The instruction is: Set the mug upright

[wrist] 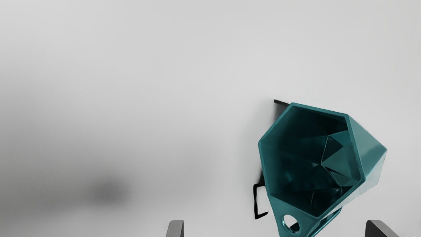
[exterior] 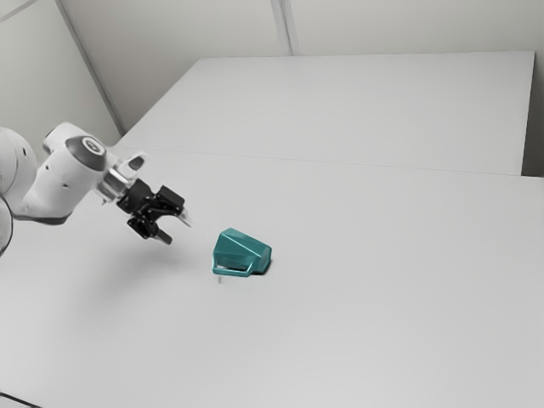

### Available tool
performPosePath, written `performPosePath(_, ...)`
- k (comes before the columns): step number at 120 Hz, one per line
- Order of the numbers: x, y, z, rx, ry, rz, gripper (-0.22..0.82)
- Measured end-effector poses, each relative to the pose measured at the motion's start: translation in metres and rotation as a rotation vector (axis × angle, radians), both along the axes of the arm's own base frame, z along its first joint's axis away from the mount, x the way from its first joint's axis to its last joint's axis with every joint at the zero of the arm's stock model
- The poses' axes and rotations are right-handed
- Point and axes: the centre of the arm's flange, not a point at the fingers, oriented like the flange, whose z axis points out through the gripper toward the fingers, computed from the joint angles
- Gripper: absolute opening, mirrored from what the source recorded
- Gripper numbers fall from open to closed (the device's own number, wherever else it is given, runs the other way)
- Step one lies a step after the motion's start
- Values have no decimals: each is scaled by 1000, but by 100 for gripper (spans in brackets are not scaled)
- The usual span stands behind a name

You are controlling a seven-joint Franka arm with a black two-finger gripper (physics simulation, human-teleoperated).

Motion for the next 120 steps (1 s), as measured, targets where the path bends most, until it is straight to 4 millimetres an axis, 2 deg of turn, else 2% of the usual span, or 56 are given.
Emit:
performPosePath(21,16,-25,-17,-64,-59,-70,60)
performPosePath(81,37,-84,-29,-123,-182,-230,60)
performPosePath(91,37,-89,-29,-127,-191,-243,54)
performPosePath(120,39,-103,-30,-125,-211,-279,27)
